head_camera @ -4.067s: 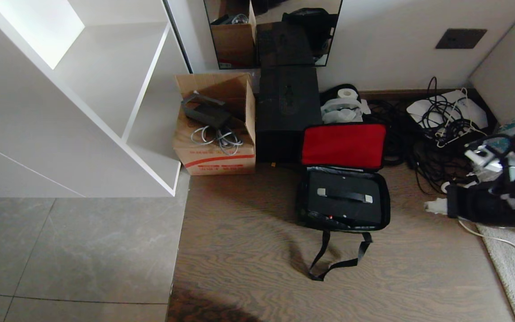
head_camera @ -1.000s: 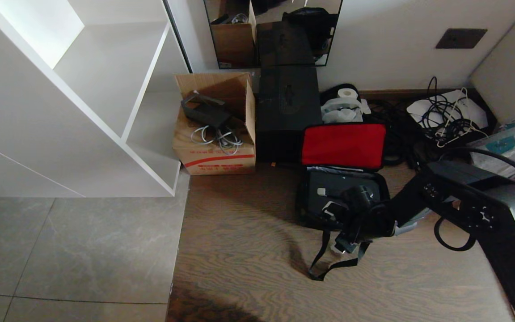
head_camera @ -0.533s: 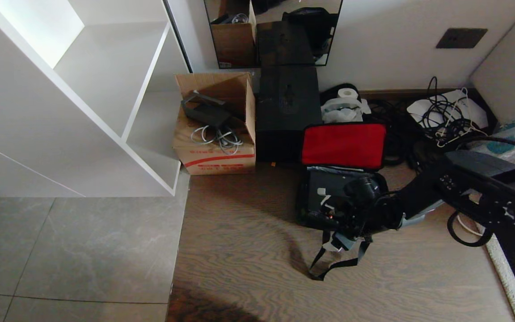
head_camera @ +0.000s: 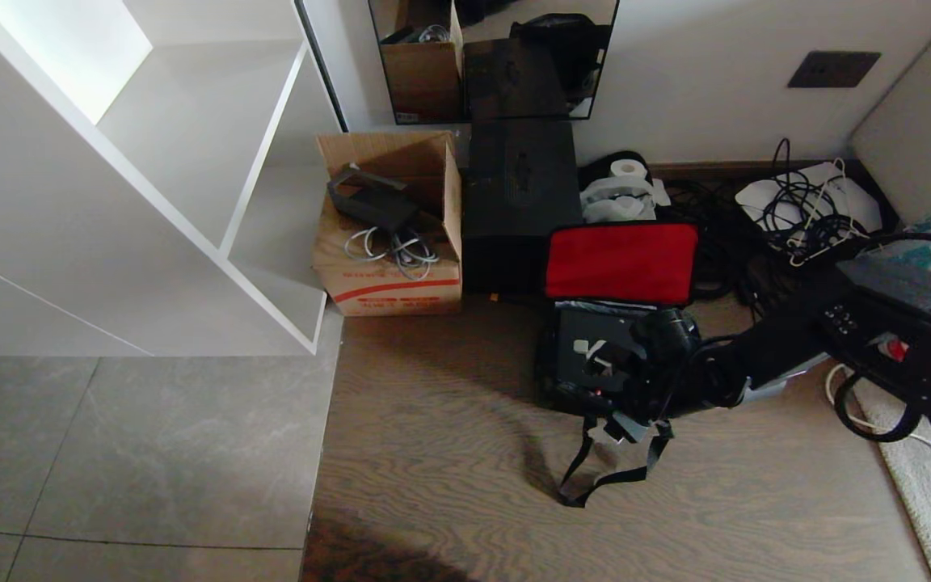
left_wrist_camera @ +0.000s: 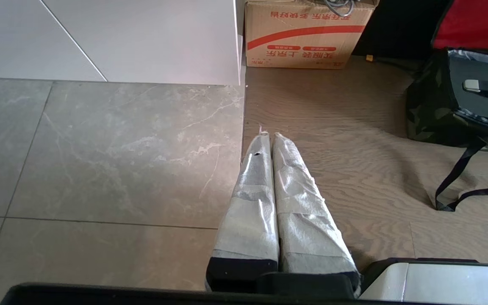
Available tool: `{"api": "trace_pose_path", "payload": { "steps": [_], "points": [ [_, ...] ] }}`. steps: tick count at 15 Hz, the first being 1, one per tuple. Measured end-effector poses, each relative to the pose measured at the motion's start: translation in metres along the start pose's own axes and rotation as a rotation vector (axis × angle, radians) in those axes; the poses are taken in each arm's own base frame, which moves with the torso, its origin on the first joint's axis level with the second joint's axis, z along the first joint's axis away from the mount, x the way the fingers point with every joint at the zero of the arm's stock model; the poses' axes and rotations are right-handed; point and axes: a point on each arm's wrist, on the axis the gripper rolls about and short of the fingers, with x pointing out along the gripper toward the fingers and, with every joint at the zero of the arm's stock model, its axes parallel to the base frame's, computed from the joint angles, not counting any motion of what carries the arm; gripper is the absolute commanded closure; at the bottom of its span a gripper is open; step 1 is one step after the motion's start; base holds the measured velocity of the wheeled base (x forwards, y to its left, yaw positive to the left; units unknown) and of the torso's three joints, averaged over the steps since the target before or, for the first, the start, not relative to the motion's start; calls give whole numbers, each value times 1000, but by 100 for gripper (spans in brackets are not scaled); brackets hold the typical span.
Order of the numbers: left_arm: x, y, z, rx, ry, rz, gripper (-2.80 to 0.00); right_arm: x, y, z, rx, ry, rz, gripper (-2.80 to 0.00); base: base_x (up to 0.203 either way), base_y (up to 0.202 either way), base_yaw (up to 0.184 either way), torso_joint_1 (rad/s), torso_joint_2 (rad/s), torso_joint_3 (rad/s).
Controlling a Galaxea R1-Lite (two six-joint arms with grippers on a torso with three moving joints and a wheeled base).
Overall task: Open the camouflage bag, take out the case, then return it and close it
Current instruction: Grip the handle
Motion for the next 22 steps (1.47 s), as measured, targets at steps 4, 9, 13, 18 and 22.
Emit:
{"api": "trace_pose_path", "payload": {
  "steps": [4,9,13,18,22],
  "points": [
    [0,0,0,-5,0,0,0,-6,-5,5,-5,-53,-43,-280,0,0,0,0,0,0],
    [0,0,0,-5,0,0,0,-6,-5,2,-6,-53,-50,-280,0,0,0,1,0,-18],
    [0,0,0,-7,0,0,0,-7,-6,-1,-5,-46,-54,-280,0,0,0,2,5,-163],
    [0,0,0,-6,1,0,0,-11,-12,-3,-31,-45,-65,-280,0,0,0,2,4,-172],
    [0,0,0,-6,1,0,0,-19,-19,-4,-38,-49,-83,-280,0,0,0,1,2,-23]
  ]
}}
